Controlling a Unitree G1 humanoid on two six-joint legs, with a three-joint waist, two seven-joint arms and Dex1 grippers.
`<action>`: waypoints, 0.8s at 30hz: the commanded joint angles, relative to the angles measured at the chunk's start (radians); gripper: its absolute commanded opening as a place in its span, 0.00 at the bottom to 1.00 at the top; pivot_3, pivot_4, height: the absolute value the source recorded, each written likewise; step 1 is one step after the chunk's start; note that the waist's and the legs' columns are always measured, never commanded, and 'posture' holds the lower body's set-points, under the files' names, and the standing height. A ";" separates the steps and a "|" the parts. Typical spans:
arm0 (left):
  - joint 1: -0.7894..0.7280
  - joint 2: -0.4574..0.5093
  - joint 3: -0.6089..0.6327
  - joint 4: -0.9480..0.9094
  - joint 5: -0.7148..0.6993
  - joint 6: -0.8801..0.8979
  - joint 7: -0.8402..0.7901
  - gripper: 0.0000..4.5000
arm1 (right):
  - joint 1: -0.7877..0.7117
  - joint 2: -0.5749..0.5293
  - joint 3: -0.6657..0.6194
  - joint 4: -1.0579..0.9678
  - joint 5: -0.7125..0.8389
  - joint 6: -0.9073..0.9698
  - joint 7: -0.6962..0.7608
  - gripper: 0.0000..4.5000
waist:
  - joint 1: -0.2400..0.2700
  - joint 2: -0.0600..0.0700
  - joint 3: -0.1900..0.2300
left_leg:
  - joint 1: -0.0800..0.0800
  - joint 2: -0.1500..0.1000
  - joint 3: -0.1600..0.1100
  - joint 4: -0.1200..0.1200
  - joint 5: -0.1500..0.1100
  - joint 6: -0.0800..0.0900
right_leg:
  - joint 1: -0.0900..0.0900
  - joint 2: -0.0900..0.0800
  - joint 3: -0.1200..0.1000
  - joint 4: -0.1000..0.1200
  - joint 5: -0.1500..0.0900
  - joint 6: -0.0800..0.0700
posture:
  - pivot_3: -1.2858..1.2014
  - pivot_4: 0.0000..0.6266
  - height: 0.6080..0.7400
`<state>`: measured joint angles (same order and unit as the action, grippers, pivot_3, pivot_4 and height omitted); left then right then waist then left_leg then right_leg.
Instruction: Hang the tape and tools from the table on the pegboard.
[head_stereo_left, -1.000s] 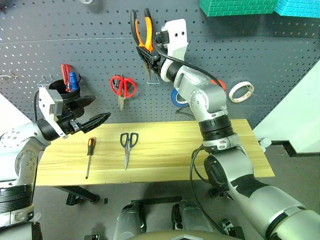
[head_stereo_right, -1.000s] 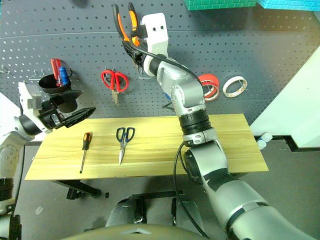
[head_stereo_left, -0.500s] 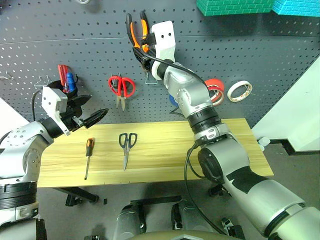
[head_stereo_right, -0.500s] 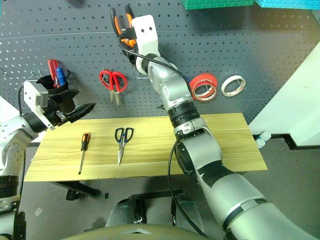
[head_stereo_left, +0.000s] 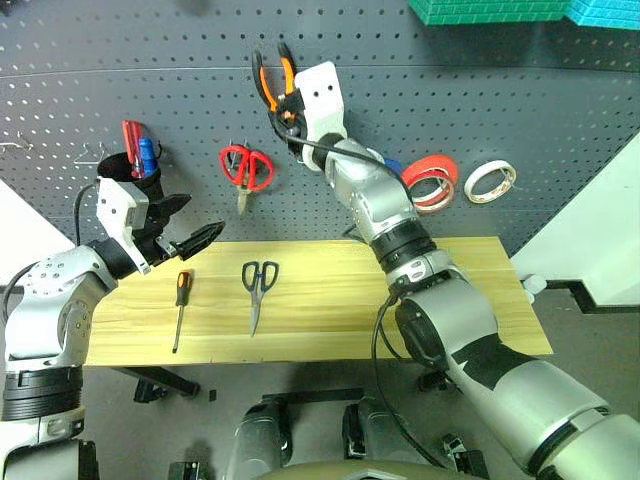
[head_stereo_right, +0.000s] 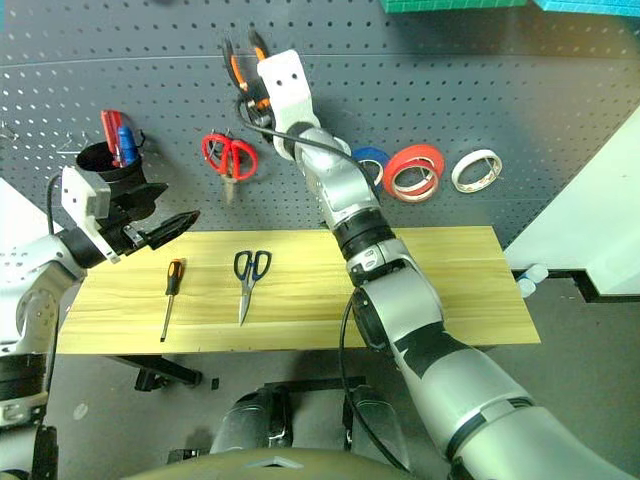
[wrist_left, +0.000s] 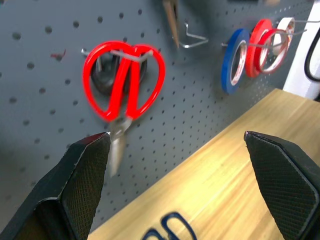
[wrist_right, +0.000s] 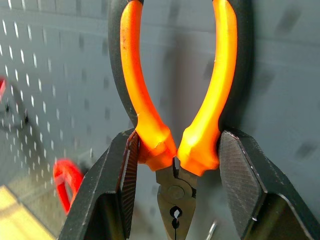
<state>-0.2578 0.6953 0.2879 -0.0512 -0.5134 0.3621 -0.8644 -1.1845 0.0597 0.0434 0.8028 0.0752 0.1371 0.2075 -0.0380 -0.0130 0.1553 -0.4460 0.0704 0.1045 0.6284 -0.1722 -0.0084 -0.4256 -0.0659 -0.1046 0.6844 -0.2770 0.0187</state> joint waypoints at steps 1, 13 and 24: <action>-0.005 0.014 0.015 -0.027 -0.004 -0.009 -0.002 1.00 | 0.005 -0.016 -0.005 -0.098 -0.012 0.006 -0.007 0.45 | 0.000 -0.001 0.006 | 0.000 0.000 0.000 0.000 0.000 0.000 | 0.000 0.000 0.000 0.000 0.000 0.000 | 0.52 0.27 0.92; -0.010 0.009 0.008 -0.023 -0.010 -0.003 -0.016 1.00 | -0.044 -0.010 -0.170 -0.281 0.228 0.296 0.018 0.45 | 0.000 -0.001 0.016 | -0.002 0.000 0.000 -0.001 -0.001 -0.001 | -0.001 -0.001 0.000 -0.002 0.000 -0.001 | 0.51 0.26 0.92; -0.018 0.007 -0.003 -0.009 0.004 -0.011 -0.025 1.00 | -0.031 -0.062 -0.103 -0.294 0.124 0.197 -0.017 0.45 | -0.004 -0.001 0.017 | -0.004 0.000 0.000 -0.003 -0.001 -0.002 | -0.004 -0.001 -0.001 -0.004 0.000 -0.001 | 0.51 0.25 0.92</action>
<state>-0.2633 0.6950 0.2844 -0.0478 -0.5105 0.3649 -0.8858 -1.1912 0.0215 -0.0545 0.5354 0.2319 0.3983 0.2114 -0.0417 -0.0139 0.1723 -0.4503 0.0704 0.1047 0.6257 -0.1738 -0.0107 -0.4295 -0.0665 -0.1053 0.6803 -0.2769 0.0172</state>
